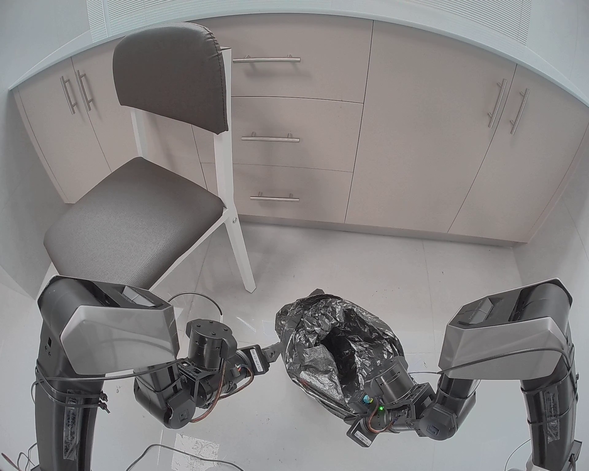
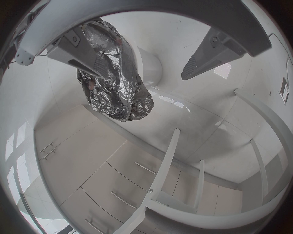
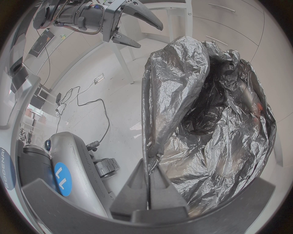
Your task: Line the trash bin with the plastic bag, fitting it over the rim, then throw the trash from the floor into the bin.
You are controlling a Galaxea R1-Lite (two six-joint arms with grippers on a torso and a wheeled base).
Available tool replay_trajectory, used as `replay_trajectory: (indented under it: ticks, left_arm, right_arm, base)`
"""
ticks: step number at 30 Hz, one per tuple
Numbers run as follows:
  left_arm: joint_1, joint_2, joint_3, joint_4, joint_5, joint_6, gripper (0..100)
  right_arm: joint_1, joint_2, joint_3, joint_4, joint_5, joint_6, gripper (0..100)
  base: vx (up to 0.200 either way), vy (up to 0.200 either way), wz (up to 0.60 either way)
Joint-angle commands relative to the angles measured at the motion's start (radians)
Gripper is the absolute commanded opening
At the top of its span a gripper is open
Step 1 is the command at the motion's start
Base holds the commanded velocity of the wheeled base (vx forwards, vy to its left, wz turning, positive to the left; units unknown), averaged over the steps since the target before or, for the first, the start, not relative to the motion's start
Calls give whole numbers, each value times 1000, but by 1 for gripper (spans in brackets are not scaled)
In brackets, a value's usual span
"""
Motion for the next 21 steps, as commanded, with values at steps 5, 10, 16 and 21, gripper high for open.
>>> replay_trajectory:
  ticks: [5, 10, 16, 21]
  left_arm:
    - [0, 0, 1, 0, 1, -1, 100]
    - [0, 0, 1, 0, 1, -1, 100]
    - [0, 0, 1, 0, 1, -1, 100]
    - [0, 2, 1, 0, 1, -1, 100]
  right_arm:
    - [2, 3, -2, 0, 0, -1, 0]
    - [2, 3, 0, 0, 0, -1, 100]
    - [5, 2, 15, 2, 6, -2, 100]
    - [7, -1, 35, -10, 5, 1, 100]
  base:
    - [0, 0, 0]
    - [0, 0, 0]
    - [0, 0, 0]
    - [0, 0, 0]
